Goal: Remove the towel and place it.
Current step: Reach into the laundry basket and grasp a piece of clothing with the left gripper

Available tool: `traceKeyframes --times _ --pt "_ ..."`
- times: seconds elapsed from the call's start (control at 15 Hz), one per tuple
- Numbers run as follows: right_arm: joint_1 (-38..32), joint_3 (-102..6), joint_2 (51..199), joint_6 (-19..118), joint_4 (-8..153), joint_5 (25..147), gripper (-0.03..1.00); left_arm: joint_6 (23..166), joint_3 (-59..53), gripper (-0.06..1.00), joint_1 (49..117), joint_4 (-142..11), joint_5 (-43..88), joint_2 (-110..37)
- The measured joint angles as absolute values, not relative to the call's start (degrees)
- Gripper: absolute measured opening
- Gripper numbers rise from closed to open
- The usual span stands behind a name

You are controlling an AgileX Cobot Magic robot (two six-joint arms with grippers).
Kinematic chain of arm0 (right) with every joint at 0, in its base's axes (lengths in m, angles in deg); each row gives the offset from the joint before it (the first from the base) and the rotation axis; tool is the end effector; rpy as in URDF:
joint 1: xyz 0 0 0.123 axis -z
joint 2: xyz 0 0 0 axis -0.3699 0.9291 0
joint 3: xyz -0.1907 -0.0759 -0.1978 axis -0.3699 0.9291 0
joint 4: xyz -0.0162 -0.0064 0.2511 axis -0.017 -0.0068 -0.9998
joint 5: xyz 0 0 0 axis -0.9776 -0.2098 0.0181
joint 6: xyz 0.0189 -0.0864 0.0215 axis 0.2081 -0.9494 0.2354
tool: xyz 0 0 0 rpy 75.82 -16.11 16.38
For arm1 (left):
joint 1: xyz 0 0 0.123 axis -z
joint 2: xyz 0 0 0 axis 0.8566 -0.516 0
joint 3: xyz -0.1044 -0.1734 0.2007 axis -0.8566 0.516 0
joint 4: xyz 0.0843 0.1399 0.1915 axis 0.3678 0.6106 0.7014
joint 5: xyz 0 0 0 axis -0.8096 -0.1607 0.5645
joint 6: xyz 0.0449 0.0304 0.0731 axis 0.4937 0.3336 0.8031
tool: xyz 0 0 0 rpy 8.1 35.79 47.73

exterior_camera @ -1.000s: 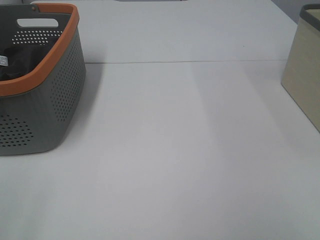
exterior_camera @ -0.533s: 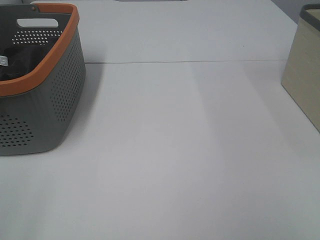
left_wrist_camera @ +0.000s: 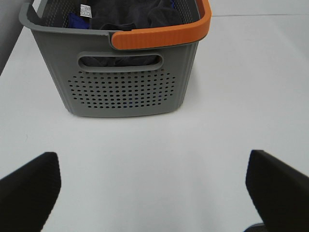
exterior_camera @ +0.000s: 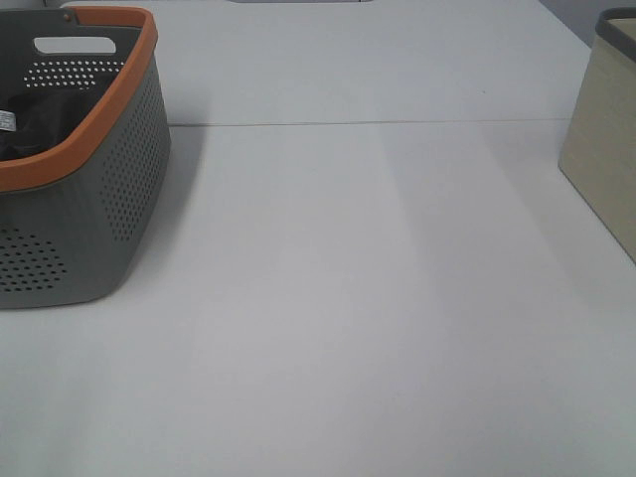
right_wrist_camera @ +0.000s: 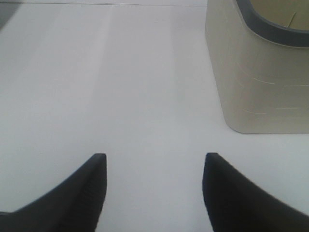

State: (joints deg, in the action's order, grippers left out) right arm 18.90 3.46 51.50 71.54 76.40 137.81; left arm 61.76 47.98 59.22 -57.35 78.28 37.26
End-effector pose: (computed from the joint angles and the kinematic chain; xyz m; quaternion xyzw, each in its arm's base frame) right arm -0.0065 0.0054 0.2773 -0.0285 0.8529 0.0440 0.5195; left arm -0.0049 -0.0069 0.2783 0.0145 0.8471 -0.0378 0.5298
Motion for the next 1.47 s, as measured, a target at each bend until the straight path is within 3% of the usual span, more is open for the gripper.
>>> traceKeyframes --times 0.27,0.47,1.0,1.07,1.47 --pt "18.9 3.46 51.5 71.54 76.4 137.81 0.52 61.76 47.92 0.98 59.22 -58.04 78.34 36.92" --pt "18.9 3.46 51.5 71.54 76.4 137.81 0.52 63.19 41.22 0.98 59.22 -60.27 80.8 26.95" --pt "18.9 3.46 51.5 71.54 76.4 137.81 0.52 85.08 4.26 0.98 59.22 -58.9 87.05 -19.12" --pt "18.9 3.46 51.5 71.54 76.4 137.81 0.52 92.01 -4.22 0.98 59.22 -57.24 87.74 -31.61" --pt "18.9 3.46 51.5 71.54 76.4 137.81 0.52 110.75 -21.18 0.98 59.22 -52.37 87.85 -55.39"
